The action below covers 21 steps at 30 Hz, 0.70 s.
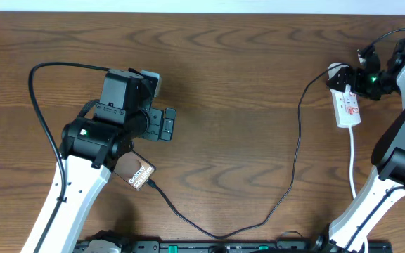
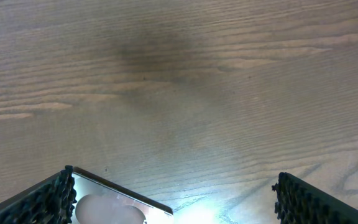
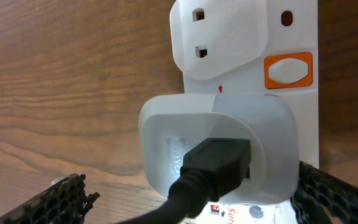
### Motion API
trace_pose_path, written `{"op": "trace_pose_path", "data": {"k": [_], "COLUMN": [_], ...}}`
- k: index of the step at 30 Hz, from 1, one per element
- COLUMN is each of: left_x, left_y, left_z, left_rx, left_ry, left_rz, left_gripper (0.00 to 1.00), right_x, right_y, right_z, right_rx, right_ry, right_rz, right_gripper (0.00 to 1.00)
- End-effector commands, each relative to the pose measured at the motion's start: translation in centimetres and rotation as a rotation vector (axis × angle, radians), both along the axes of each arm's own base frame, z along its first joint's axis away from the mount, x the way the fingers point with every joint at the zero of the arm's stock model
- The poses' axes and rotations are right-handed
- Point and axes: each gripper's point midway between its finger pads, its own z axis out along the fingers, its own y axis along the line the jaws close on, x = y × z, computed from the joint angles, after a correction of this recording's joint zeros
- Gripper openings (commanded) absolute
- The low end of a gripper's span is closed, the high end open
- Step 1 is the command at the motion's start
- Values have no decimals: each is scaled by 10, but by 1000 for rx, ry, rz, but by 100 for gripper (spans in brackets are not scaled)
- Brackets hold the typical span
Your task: Plug charger to phone and switch on socket
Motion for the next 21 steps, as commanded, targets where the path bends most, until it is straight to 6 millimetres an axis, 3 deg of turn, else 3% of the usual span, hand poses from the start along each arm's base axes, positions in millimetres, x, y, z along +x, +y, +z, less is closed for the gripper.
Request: {"op": "trace_pose_path", "data": {"k": [1,13,21], "left_x": [2,2,2], "left_y": [2,2,2], "left_z": [12,12,12], "left_rx": [11,11,11], "left_ry": [-36,-36,-36], "left_rz": [2,2,2], "left_gripper": [99,99,99], "right_x": [2,-6,-7], "right_y": [8,16,28], "right_z": [-4,-5,-18], "right_rx": [67,114,113], "right_ry": [14,62,64], "right_rz": [-20,-41,-16], "right_gripper": [99,99,99]}}
